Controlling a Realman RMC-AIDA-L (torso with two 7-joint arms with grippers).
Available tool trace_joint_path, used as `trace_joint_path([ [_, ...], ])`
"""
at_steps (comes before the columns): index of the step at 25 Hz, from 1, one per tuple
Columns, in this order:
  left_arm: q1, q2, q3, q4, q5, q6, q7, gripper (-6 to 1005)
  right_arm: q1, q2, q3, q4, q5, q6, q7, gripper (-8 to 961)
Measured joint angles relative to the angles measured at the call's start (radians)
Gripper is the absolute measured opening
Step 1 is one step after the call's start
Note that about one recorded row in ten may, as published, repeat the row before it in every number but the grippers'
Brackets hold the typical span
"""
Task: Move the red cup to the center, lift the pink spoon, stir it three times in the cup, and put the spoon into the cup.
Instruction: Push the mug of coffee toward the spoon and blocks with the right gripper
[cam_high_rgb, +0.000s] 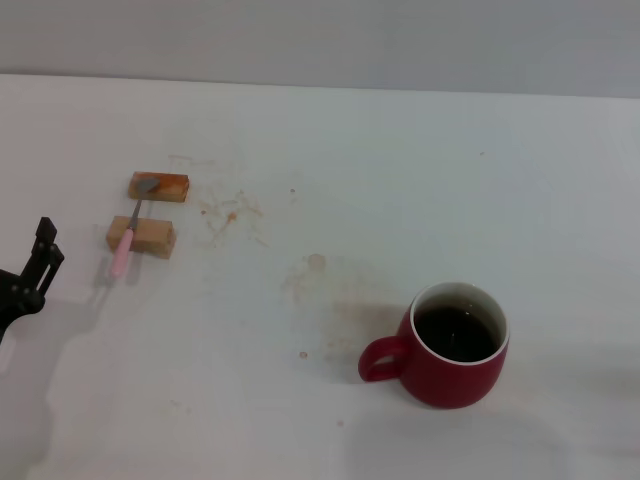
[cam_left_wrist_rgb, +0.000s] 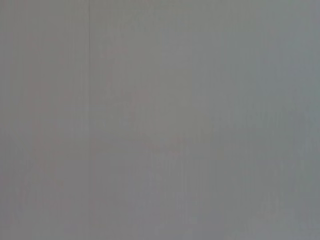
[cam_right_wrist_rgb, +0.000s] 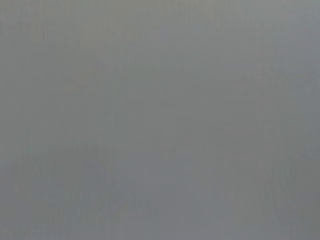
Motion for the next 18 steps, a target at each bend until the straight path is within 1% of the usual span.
trace_joint_path([
  [11, 0.004, 0.001, 0.0, -0.005, 0.001, 0.0, 0.0, 816, -0.007, 0.0, -0.011, 0.0, 0.0, -0.001, 0.0, 0],
  [18, -0.001, 0.0, 0.0, 0.001, 0.004, -0.008, 0.0, 815, -0.005, 0.001, -0.026, -0.006, 0.0, 0.021, 0.0, 0],
])
